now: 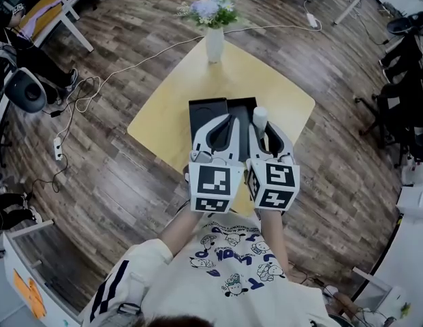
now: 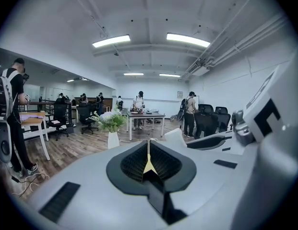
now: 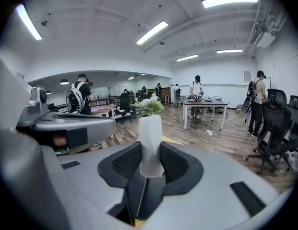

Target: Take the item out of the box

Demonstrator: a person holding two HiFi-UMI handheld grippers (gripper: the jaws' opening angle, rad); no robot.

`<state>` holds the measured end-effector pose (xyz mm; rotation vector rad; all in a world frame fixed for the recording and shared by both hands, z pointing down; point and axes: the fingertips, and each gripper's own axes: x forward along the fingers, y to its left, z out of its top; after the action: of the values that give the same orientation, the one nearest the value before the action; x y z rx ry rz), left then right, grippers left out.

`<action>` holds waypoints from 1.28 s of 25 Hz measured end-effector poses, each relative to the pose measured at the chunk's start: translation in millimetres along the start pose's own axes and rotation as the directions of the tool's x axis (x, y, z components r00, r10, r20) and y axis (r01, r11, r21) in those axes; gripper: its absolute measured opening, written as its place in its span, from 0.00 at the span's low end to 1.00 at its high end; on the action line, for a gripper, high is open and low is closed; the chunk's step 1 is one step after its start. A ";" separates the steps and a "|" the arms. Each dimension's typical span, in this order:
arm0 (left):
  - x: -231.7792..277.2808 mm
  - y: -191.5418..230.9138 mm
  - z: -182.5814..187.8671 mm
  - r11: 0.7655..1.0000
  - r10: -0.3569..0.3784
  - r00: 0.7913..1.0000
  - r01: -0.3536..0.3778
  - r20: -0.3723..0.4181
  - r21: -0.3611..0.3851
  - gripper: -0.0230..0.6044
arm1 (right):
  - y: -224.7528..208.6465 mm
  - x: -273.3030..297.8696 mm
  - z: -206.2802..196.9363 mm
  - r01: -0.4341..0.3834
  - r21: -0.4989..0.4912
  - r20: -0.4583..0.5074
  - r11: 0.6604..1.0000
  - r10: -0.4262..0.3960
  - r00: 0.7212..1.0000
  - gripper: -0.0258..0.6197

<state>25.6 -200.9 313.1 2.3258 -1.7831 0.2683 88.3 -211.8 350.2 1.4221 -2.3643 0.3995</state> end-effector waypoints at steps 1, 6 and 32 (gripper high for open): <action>-0.2 -0.8 1.3 1.000 0.002 1.000 -0.002 0.004 0.004 0.08 | -1.6 -1.0 2.1 0.005 -0.002 0.014 1.000 -0.004 1.000 0.26; -4.2 -6.6 8.1 1.000 0.000 1.000 0.000 0.028 0.016 0.08 | -5.9 -7.8 10.0 0.014 0.001 0.067 1.000 -0.014 0.998 0.26; -12.8 -7.4 14.0 0.998 0.031 0.996 -0.036 0.084 0.049 0.08 | -1.5 -28.0 32.1 0.004 0.001 0.271 1.000 -0.004 0.963 0.26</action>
<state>29.8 -190.9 295.9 2.3759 -1.8763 0.2271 96.8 -203.6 309.3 1.5691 -2.5718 0.2141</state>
